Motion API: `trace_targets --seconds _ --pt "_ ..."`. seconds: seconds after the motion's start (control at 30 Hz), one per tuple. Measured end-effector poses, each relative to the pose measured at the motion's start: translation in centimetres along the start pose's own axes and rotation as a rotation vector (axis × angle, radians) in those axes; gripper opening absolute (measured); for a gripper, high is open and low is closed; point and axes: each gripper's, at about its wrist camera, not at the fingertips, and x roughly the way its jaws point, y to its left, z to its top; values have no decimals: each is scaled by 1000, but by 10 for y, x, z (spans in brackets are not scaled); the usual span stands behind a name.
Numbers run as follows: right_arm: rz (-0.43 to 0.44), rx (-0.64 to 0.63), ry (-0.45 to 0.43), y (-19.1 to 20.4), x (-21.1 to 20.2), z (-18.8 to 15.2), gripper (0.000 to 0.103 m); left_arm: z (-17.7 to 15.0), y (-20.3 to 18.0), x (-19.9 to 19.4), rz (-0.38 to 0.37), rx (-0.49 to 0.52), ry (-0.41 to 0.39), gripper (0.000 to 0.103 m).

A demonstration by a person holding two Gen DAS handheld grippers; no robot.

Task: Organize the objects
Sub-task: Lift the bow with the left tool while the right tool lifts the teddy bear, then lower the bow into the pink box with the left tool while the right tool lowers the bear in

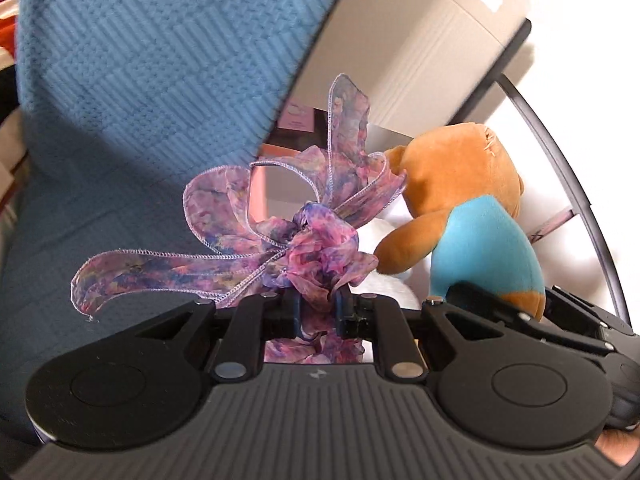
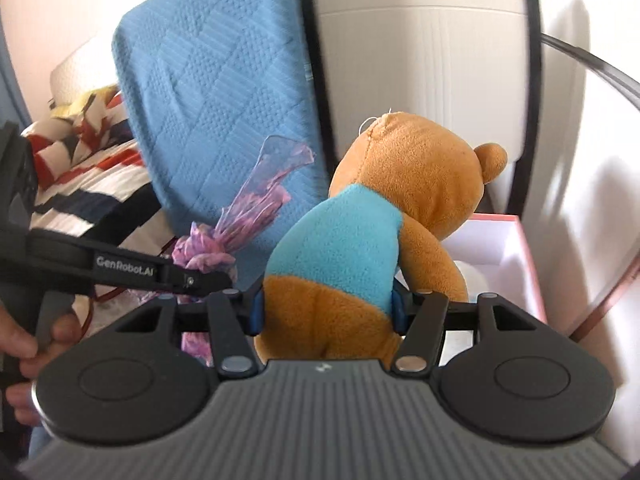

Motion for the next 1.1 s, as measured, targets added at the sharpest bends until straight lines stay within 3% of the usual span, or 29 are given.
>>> trace_targets --seconds 0.13,0.47,0.73,0.8,0.83,0.87,0.9,0.93,1.1 --pt "-27 23 2 -30 2 -8 62 -4 -15 24 -35 -13 23 17" --pt "-94 150 61 -96 20 -55 62 -46 -33 95 -16 9 130 17" --pt "-103 199 82 -111 28 -63 66 -58 -40 104 4 41 150 18" --pt "-104 189 80 -109 28 -58 71 -56 -37 103 19 37 151 29" --pt "-103 185 78 -109 27 -57 74 -51 -39 102 46 43 148 46" --pt "-95 187 74 -108 25 -54 83 -50 -42 100 79 61 138 66" --pt "-92 191 66 -107 22 -50 89 -49 -45 96 102 79 124 72" --pt "-94 191 56 -104 18 -46 90 -48 -48 92 108 94 110 77" --pt "-122 164 -13 -91 -15 -26 92 -37 -55 66 49 123 73 82"
